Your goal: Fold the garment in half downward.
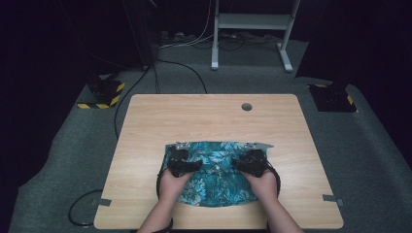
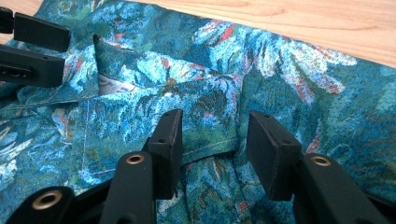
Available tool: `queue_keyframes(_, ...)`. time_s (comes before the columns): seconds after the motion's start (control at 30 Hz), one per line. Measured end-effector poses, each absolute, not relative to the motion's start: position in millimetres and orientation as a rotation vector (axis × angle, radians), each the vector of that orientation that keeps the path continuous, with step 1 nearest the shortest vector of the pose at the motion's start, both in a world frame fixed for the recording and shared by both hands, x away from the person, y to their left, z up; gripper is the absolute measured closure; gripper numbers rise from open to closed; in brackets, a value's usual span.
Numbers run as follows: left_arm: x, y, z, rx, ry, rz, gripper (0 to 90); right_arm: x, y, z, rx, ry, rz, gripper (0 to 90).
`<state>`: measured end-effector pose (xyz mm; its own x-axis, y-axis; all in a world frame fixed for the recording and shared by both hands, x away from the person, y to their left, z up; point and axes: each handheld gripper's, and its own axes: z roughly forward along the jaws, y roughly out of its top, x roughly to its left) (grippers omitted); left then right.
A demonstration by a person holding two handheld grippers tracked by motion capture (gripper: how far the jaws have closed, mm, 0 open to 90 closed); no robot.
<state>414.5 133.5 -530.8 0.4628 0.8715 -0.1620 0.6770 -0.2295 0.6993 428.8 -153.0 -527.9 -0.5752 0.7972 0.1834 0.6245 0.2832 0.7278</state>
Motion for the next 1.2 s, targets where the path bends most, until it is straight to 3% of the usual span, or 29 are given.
queue_keyframes(0.3, 407.1, 125.1, -522.2, 1.984, 1.196, 0.418, 30.7, 426.7, -150.5, -527.5, 1.3, 2.337, 1.171, 54.6)
queue_keyframes(0.5, 414.4, 119.2, -529.1, 2.018, 1.22, 0.374, 31.5, 426.9, -149.2, -527.2, 1.296, 2.34, 1.173, 53.7)
queue_keyframes(0.83, 415.5, 118.6, -532.7, 2.019, 1.241, 0.377, 41.8, 431.1, -148.3, -533.6, 1.324, 2.353, 1.157, 49.8)
queue_keyframes(0.93, 413.2, 118.6, -533.1, 2.027, 1.224, 0.385, 49.7, 431.3, -147.7, -534.7, 1.313, 2.351, 1.154, 50.9)
queue_keyframes(1.0, 412.6, 117.5, -532.7, 2.037, 1.221, 0.393, 54.8, 430.4, -146.4, -534.8, 1.297, 2.36, 1.154, 57.3)
queue_keyframes(1.13, 410.9, 118.9, -532.2, 2.032, 1.219, 0.401, 62.4, 426.4, -145.0, -534.8, 1.253, 2.352, 1.146, 80.3)
queue_keyframes(1.2, 410.1, 120.5, -531.5, 2.032, 1.212, 0.404, 65.2, 423.6, -144.8, -532.8, 1.228, 2.339, 1.151, 83.0)
